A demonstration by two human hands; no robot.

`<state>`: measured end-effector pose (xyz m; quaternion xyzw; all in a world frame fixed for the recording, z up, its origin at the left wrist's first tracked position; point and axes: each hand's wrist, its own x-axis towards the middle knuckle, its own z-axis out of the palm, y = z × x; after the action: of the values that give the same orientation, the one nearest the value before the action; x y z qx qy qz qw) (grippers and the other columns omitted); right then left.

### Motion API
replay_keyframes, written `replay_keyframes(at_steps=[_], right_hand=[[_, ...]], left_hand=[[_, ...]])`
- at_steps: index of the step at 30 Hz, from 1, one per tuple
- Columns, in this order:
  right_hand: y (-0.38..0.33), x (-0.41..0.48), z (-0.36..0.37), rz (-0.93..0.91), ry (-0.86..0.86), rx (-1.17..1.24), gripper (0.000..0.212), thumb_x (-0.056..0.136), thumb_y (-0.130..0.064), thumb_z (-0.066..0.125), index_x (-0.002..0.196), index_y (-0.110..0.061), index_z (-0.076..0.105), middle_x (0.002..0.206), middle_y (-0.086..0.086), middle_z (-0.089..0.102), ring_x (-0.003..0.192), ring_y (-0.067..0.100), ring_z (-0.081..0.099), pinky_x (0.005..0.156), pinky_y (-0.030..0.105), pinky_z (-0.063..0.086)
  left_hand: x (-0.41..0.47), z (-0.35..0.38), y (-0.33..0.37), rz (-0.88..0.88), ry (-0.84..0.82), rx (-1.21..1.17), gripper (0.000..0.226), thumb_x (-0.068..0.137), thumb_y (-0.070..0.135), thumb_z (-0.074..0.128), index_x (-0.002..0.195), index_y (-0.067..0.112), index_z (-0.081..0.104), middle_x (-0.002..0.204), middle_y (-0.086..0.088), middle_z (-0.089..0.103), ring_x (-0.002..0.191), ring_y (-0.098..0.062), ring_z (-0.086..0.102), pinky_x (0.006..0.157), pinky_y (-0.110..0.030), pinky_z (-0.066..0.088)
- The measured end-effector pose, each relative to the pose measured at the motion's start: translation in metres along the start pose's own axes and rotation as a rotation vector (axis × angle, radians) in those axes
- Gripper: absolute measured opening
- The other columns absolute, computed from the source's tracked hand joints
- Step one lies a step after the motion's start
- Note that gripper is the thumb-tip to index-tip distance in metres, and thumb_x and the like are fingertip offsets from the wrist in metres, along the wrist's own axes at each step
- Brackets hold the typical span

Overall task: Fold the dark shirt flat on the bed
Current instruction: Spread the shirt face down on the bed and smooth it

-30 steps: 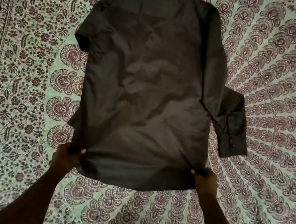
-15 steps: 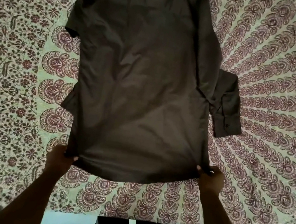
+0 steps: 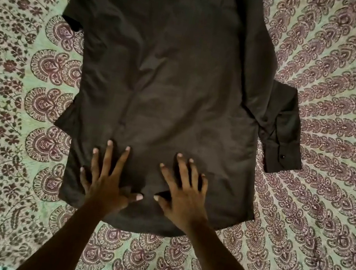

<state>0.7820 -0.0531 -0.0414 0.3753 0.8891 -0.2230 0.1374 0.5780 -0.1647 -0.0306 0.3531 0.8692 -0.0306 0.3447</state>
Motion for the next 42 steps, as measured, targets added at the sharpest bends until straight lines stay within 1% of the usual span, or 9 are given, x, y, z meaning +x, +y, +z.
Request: replay_keyframes(at_steps=[6, 10, 14, 18, 26, 29, 34, 37, 42], right_hand=[[0.058, -0.047, 0.015, 0.4, 0.13, -0.043, 0.083, 0.088, -0.086, 0.041, 0.161, -0.052, 0.017, 0.175, -0.005, 0.001, 0.162, 0.03, 0.005, 0.12, 0.065, 0.019], [0.062, -0.054, 0.005, 0.539, 0.191, 0.021, 0.089, 0.093, -0.077, 0.04, 0.166, -0.033, 0.013, 0.175, 0.009, -0.005, 0.161, 0.036, -0.002, 0.121, 0.067, 0.022], [0.026, 0.02, -0.017, 0.224, 0.301, 0.013, 0.075, 0.103, -0.057, 0.045, 0.165, -0.021, 0.022, 0.175, 0.0, 0.008, 0.162, 0.03, 0.002, 0.126, 0.058, 0.018], [0.026, 0.102, -0.025, -0.112, 0.247, -0.069, 0.068, 0.104, -0.059, 0.041, 0.164, -0.032, 0.025, 0.175, -0.005, 0.009, 0.162, 0.024, 0.006, 0.124, 0.054, 0.023], [0.087, 0.077, -0.028, 0.702, 0.456, -0.001, 0.082, 0.099, -0.072, 0.035, 0.166, -0.026, 0.021, 0.175, 0.005, 0.012, 0.16, 0.036, 0.013, 0.123, 0.063, 0.02], [0.058, 0.11, -0.04, 0.522, 0.503, -0.011, 0.077, 0.103, -0.058, 0.039, 0.163, -0.011, 0.027, 0.174, 0.01, 0.011, 0.161, 0.037, 0.008, 0.127, 0.061, 0.013], [0.019, 0.197, -0.053, -0.295, 0.314, -0.117, 0.062, 0.106, -0.048, 0.044, 0.163, -0.028, 0.03, 0.174, -0.001, 0.014, 0.161, 0.022, 0.012, 0.125, 0.054, 0.024], [0.063, 0.199, -0.059, 0.033, 0.359, -0.164, 0.068, 0.101, -0.071, 0.035, 0.162, -0.045, 0.022, 0.175, -0.006, 0.009, 0.161, 0.022, 0.01, 0.126, 0.054, 0.017], [0.095, 0.186, -0.073, 0.554, 0.5, -0.015, 0.084, 0.1, -0.074, 0.024, 0.166, -0.021, 0.02, 0.173, 0.008, 0.017, 0.149, 0.041, 0.034, 0.116, 0.057, 0.035]], left_hand=[[-0.009, -0.002, -0.013, -0.203, -0.076, -0.1, 0.167, 0.03, 0.084, 0.088, 0.154, 0.061, -0.021, 0.159, 0.003, -0.051, 0.155, -0.045, -0.029, 0.119, -0.08, 0.004], [-0.01, -0.016, 0.021, -0.11, 0.224, -0.075, 0.148, 0.048, 0.05, 0.095, 0.166, 0.043, 0.006, 0.173, -0.005, -0.024, 0.159, -0.046, -0.009, 0.12, -0.077, 0.014], [0.035, -0.046, 0.061, 0.157, 0.207, -0.003, 0.151, 0.047, 0.062, 0.093, 0.165, 0.044, 0.001, 0.173, 0.005, -0.025, 0.161, -0.032, -0.016, 0.124, -0.07, 0.008], [0.08, -0.063, 0.066, -0.018, -0.04, 0.063, 0.18, 0.019, 0.084, 0.087, 0.152, 0.055, -0.032, 0.161, 0.0, -0.05, 0.155, -0.032, -0.036, 0.12, -0.075, -0.005], [0.09, -0.074, 0.061, -0.022, -0.207, 0.05, 0.185, 0.014, 0.084, 0.087, 0.142, 0.057, -0.044, 0.148, -0.001, -0.064, 0.147, -0.035, -0.047, 0.118, -0.078, -0.006], [0.091, -0.078, 0.059, -0.013, -0.237, 0.066, 0.185, 0.02, 0.075, 0.094, 0.142, 0.056, -0.044, 0.146, 0.0, -0.065, 0.144, -0.035, -0.05, 0.118, -0.078, -0.005], [0.092, -0.077, 0.056, -0.021, -0.239, 0.057, 0.184, 0.022, 0.071, 0.096, 0.142, 0.058, -0.044, 0.146, 0.002, -0.064, 0.142, -0.032, -0.052, 0.118, -0.076, -0.006], [0.092, -0.078, 0.056, -0.027, -0.24, 0.04, 0.183, 0.023, 0.069, 0.097, 0.14, 0.06, -0.043, 0.146, 0.004, -0.065, 0.141, -0.03, -0.054, 0.117, -0.075, -0.009], [0.094, -0.083, 0.056, -0.025, -0.268, 0.028, 0.181, 0.029, 0.067, 0.098, 0.139, 0.059, -0.046, 0.143, 0.003, -0.067, 0.138, -0.03, -0.057, 0.116, -0.076, -0.01]])
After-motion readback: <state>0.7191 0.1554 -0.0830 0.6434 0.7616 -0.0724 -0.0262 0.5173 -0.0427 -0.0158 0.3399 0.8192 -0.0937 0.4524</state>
